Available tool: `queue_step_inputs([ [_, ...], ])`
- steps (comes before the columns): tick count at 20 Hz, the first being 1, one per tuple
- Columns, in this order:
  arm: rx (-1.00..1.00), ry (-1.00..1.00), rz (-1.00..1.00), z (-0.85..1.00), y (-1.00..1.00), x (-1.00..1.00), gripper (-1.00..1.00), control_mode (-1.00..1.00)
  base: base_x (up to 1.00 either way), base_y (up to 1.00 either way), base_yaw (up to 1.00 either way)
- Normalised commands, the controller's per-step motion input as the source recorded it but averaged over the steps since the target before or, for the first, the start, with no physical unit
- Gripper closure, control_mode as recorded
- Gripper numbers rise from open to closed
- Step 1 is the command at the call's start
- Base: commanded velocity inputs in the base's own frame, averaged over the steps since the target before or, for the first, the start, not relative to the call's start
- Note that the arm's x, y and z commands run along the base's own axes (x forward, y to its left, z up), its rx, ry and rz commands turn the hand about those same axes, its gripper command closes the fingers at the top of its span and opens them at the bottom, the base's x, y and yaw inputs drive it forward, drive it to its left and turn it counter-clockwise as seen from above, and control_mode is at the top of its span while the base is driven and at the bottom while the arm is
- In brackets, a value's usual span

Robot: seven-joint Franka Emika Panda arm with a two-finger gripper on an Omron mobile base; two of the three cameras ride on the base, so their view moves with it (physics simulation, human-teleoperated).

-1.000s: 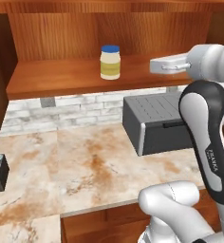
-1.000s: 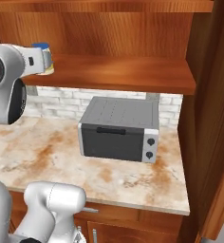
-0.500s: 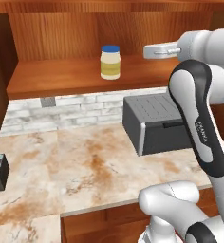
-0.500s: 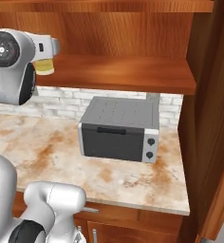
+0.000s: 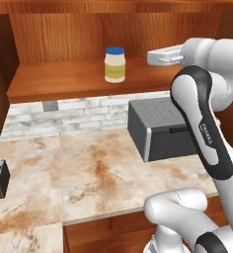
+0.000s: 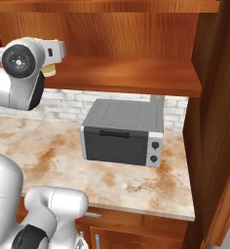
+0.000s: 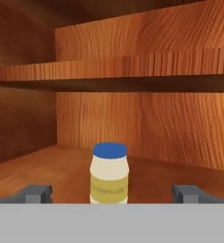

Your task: Collect the paprika, mayonnaise, and shaker from the cabinet and place them next to the stove.

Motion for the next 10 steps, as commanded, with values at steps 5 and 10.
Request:
queue_step_inputs([
  [5, 0.05, -0.1, 0.05, -0.15, 0.01, 0.17, -1.0, -1.0, 0.0, 0.0, 0.0],
  [10, 0.08, 0.0, 0.0, 0.0, 0.0, 0.21, -1.0, -1.0, 0.0, 0.0, 0.0],
])
